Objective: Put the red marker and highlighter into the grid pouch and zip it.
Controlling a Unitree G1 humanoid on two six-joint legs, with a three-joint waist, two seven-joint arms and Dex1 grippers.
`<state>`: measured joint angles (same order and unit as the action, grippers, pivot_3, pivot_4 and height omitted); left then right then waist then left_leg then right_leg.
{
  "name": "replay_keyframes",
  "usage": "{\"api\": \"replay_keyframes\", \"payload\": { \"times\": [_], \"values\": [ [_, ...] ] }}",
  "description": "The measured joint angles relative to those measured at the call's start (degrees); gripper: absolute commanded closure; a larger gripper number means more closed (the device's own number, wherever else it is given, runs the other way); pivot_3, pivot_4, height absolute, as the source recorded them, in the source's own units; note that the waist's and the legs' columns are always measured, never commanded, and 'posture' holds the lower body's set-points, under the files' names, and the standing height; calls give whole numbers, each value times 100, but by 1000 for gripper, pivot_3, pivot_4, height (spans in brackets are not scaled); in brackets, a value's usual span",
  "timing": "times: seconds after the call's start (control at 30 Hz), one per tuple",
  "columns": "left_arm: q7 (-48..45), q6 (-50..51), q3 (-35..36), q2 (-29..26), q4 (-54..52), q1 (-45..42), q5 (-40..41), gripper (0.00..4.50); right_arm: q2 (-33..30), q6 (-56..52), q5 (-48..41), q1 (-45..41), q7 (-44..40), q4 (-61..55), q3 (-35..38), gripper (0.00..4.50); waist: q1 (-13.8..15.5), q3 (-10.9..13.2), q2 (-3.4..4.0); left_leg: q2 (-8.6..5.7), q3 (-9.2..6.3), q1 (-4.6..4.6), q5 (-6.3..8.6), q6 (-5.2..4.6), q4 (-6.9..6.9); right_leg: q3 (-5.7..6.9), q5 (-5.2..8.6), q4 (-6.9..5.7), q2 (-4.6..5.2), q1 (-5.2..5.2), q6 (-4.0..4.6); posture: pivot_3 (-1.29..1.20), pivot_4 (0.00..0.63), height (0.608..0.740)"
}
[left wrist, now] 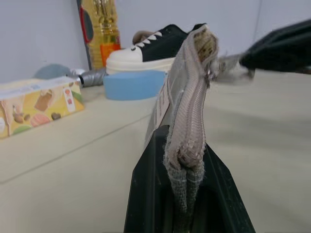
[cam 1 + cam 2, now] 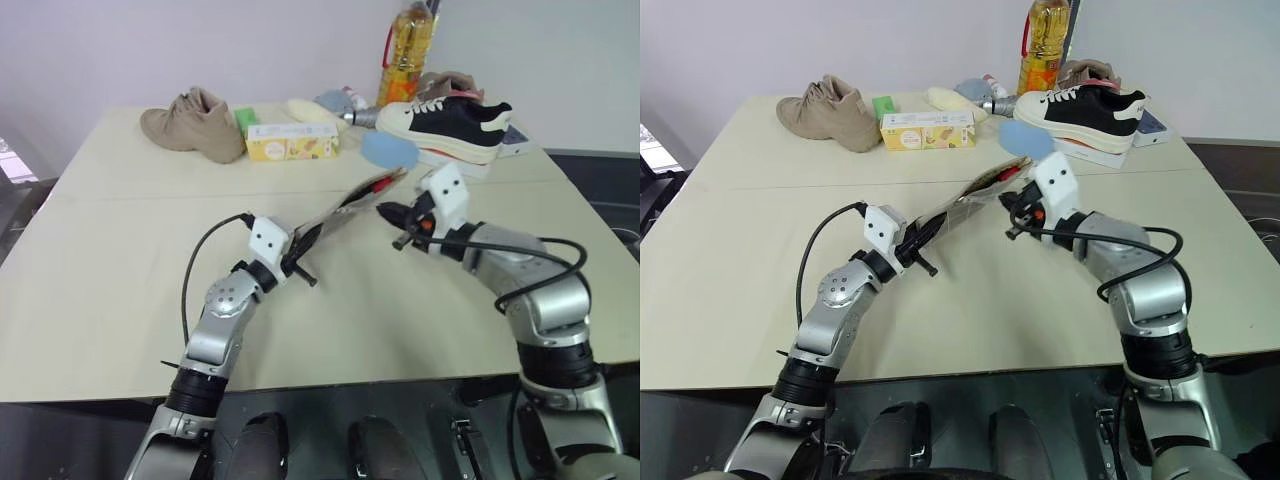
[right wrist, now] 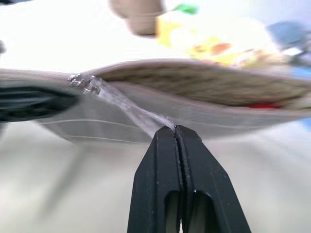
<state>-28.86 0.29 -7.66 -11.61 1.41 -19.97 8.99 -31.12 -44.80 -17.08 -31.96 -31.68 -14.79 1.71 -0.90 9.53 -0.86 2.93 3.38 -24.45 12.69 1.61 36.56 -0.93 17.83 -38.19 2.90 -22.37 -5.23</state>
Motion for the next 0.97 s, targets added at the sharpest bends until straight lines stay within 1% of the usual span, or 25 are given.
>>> {"api": "replay_keyframes", "payload": {
  "times": [0.13,0.2,0.33,0.37,0.4,0.47,0.53,0.57,0.73,0.87,0.97],
  "values": [
    [-206,-367,6,-418,-56,232,-107,4500,-486,319,287,-167,207,684,388,4450,12,0,0,1,6,1,0,0,-11,-4,0,4,1,-5,1,0,150,740],
    [-258,-463,15,-569,-115,355,-116,4500,-631,481,386,-169,220,908,405,4450,-11,0,0,1,14,6,0,0,-22,-14,0,6,1,-8,1,0,150,740],
    [-343,-551,20,-743,-181,520,-114,4500,-673,645,458,6,105,1039,292,4450,-12,0,1,2,14,7,0,0,-31,-20,0,6,-2,-14,1,0,150,740],
    [-372,-504,36,-774,-227,588,-67,3793,-711,638,445,85,-7,1027,269,3936,-11,0,1,3,15,7,0,0,-32,-20,0,7,-2,-14,0,0,150,740],
    [-393,-435,73,-823,-241,664,-26,3466,-766,627,429,172,-105,1008,256,3589,-9,0,1,3,15,7,0,0,-32,-20,1,7,-2,-14,0,0,150,740],
    [-442,-267,246,-1025,-237,894,41,2418,-876,571,290,413,-382,940,264,2550,-15,0,0,4,16,6,0,0,-34,-21,1,9,-1,-17,0,0,150,740],
    [-438,-134,446,-1182,-240,1075,55,1461,-905,601,189,715,-627,787,266,1594,-5,0,0,5,15,6,0,0,-35,-21,1,9,-1,-18,0,0,150,740],
    [-438,-48,533,-1247,-259,1156,89,870,-909,674,107,898,-751,703,286,1536,2,0,0,5,14,6,0,0,-35,-20,1,10,-1,-16,0,0,150,740],
    [-377,342,1128,-1438,-493,1886,332,870,-850,1246,-170,1657,-1050,566,576,1536,3,1,-1,5,18,6,0,0,-32,-21,1,13,10,-12,0,0,150,740],
    [-188,552,1653,-1442,-710,2468,570,870,-780,1556,-384,1952,-1148,715,996,1536,-5,1,-2,11,18,13,0,1,-33,-21,1,13,12,-7,1,0,150,740],
    [-29,686,1988,-1427,-914,2824,703,870,-780,1707,-504,2197,-1281,844,1179,1536,-3,1,-2,13,17,17,1,1,-34,-21,2,13,11,-4,3,0,150,740]
  ]
}}
